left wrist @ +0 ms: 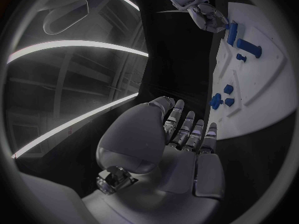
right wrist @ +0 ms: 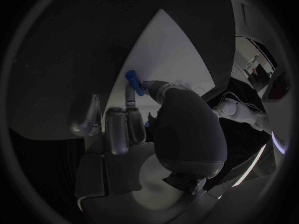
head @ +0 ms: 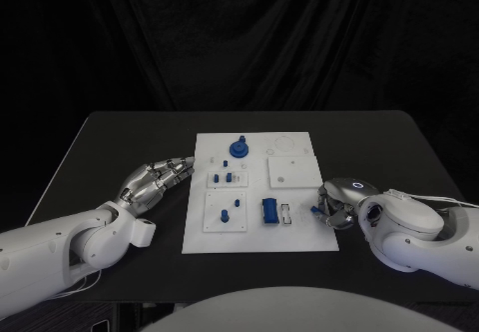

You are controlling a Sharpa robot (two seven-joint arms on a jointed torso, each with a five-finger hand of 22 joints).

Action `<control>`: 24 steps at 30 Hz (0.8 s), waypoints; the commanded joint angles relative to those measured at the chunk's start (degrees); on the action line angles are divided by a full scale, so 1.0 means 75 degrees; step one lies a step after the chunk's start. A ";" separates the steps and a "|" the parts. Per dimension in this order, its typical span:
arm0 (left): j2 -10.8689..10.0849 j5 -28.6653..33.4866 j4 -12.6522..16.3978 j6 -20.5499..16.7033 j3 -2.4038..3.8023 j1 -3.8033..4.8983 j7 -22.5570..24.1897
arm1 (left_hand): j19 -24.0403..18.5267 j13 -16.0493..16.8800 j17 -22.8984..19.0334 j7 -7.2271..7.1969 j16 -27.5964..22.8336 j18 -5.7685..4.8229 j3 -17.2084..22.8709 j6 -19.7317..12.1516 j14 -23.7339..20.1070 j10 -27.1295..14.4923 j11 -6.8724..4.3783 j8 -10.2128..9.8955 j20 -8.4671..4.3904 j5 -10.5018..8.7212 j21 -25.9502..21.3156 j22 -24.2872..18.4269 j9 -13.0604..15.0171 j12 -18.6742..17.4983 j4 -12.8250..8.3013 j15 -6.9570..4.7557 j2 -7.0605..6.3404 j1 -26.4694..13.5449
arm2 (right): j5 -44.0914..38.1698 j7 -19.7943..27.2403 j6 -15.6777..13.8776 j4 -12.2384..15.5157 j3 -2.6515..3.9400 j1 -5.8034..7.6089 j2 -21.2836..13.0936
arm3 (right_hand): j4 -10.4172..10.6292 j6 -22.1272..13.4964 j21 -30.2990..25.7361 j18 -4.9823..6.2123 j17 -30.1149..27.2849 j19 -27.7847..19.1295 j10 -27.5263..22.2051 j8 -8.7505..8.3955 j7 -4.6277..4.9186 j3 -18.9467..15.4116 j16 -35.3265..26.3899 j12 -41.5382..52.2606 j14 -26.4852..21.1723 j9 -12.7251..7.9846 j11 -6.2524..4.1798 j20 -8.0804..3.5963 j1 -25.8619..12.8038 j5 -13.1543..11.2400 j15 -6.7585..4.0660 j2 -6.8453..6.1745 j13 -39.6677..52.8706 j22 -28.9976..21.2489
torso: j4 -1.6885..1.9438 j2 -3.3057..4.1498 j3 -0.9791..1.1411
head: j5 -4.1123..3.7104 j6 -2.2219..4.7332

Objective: Assemble the parts on the task board

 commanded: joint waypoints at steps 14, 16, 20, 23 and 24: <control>0.0053 0.0048 -0.0030 0.0172 0.0006 -0.0016 0.0554 | 0.0016 0.0018 0.0010 0.0009 0.0057 0.0032 0.0068 0.0056 0.0032 0.0062 0.0065 0.0054 0.0041 0.0044 0.0017 -0.0017 0.0010 0.0087 0.0013 0.0048 0.0056 0.0041 | 0.4387 0.1358 -0.2356 0.0037 -0.0005 -0.0025 0.0157 | -0.0231 0.0386 0.0246 -0.0124 0.0649 0.0133 0.0378 -0.0180 -0.0139 0.0551 0.0176 0.0152 0.0447 0.0126 -0.0108 -0.0089 -0.0624 -0.0036 -0.0154 0.0037 0.0421 0.1172 | -0.0002 -0.0004 0.0007 | 0.0029 -0.0001; 0.0065 0.0048 -0.0034 0.0182 0.0006 -0.0017 0.0547 | 0.0016 0.0018 0.0010 0.0009 0.0057 0.0032 0.0068 0.0056 0.0032 0.0062 0.0065 0.0054 0.0041 0.0044 0.0017 -0.0017 0.0010 0.0087 0.0013 0.0048 0.0056 0.0041 | 0.4721 0.1441 -0.2387 -0.0024 -0.0005 -0.0026 0.0226 | -0.0193 0.0420 0.0266 -0.0127 0.0665 0.0142 0.0413 -0.0200 -0.0154 0.0546 0.0185 0.0167 0.0455 0.0140 -0.0122 -0.0101 -0.0685 -0.0110 -0.0165 0.0049 0.0457 0.1175 | -0.0003 -0.0005 0.0004 | 0.0033 -0.0001; 0.0083 0.0048 -0.0044 0.0189 0.0006 -0.0018 0.0539 | 0.0016 0.0018 0.0010 0.0009 0.0057 0.0032 0.0068 0.0056 0.0032 0.0062 0.0065 0.0054 0.0041 0.0044 0.0017 -0.0017 0.0010 0.0087 0.0013 0.0048 0.0056 0.0041 | 0.5103 0.1496 -0.2364 -0.0098 -0.0005 -0.0026 0.0307 | -0.0094 0.0444 0.0284 -0.0130 0.0670 0.0149 0.0426 -0.0249 -0.0161 0.0529 0.0186 0.0170 0.0461 0.0154 -0.0130 -0.0113 -0.0805 -0.0226 -0.0174 0.0080 0.0466 0.1177 | 0.0011 -0.0007 -0.0001 | 0.0029 -0.0001; 0.0099 0.0048 -0.0056 0.0196 0.0006 -0.0019 0.0537 | 0.0018 0.0017 0.0010 0.0011 0.0056 0.0026 0.0073 0.0056 0.0030 0.0066 0.0074 0.0054 0.0042 0.0042 0.0018 -0.0013 0.0009 0.0087 0.0017 0.0054 0.0056 0.0042 | 0.5412 0.1538 -0.2335 -0.0140 -0.0005 -0.0028 0.0355 | -0.0047 0.0438 0.0305 -0.0134 0.0682 0.0157 0.0433 -0.0282 -0.0158 0.0521 0.0193 0.0172 0.0465 0.0158 -0.0129 -0.0117 -0.0855 -0.0272 -0.0177 0.0096 0.0473 0.1181 | 0.0009 0.0000 -0.0003 | 0.0051 -0.0001; 0.0102 0.0048 -0.0059 0.0200 0.0006 -0.0020 0.0537 | 0.0018 0.0017 0.0010 0.0011 0.0056 0.0026 0.0073 0.0056 0.0030 0.0066 0.0074 0.0054 0.0042 0.0042 0.0018 -0.0013 0.0009 0.0087 0.0017 0.0054 0.0056 0.0042 | 0.5513 0.1557 -0.2335 -0.0156 -0.0005 -0.0028 0.0372 | -0.0022 0.0434 0.0319 -0.0136 0.0692 0.0162 0.0441 -0.0300 -0.0156 0.0511 0.0199 0.0176 0.0468 0.0160 -0.0128 -0.0118 -0.0883 -0.0310 -0.0176 0.0103 0.0484 0.1185 | 0.0011 -0.0001 -0.0003 | 0.0052 -0.0001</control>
